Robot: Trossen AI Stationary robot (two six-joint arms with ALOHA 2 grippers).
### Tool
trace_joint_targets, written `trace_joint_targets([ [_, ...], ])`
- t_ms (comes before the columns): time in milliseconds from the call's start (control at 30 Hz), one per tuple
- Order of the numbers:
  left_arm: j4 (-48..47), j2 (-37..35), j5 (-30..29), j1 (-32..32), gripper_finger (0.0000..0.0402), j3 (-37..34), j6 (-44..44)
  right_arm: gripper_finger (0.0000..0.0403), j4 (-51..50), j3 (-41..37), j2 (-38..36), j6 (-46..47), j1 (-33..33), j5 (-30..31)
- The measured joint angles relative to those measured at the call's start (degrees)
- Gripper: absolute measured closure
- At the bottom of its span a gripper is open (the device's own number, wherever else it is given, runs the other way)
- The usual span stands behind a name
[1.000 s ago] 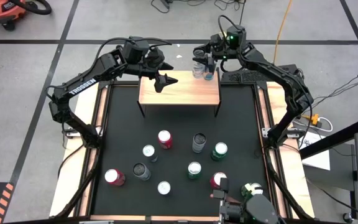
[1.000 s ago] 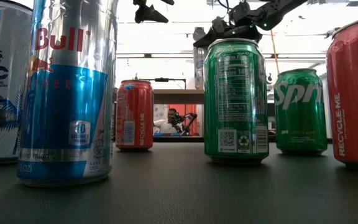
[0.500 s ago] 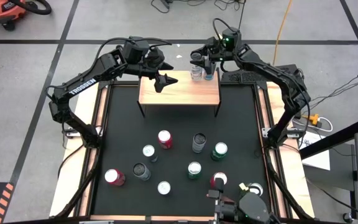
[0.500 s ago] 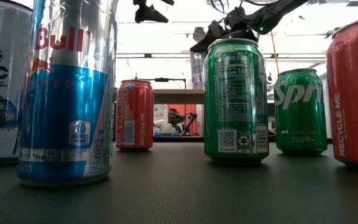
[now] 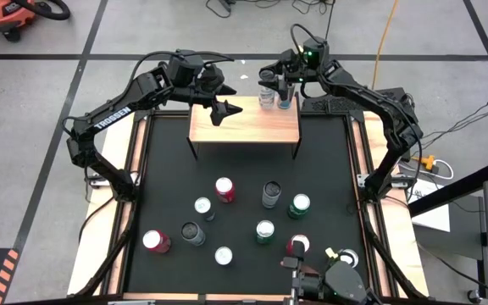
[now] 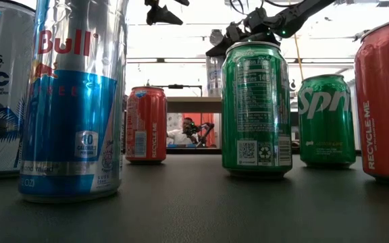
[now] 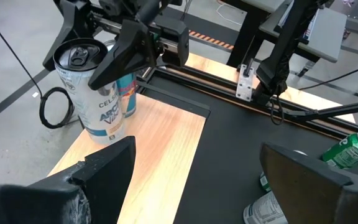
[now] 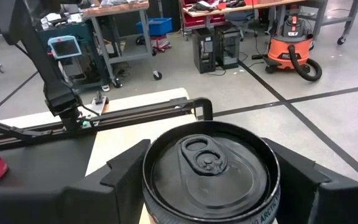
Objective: Place canned beverage on shelf
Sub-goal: Put the top left white soda can on the shelf
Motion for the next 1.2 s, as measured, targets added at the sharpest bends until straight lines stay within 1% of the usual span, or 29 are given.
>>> trace_joint_targets([
  [533,0.0,0.0,0.0,0.0,0.0055,0.0,0.0,0.0163,-0.1,0.0,0.0,-0.6,0.0,0.1],
  [667,0.0,0.0,0.0,0.0,0.0055,0.0,0.1,0.0163,0.0,0.0,0.1,-1.3,0.1,1.5],
  [1200,0.1,0.0,0.0,0.0,0.0055,0.0,0.1,0.0163,0.0,0.0,0.7,-1.4,0.4,1.4],
])
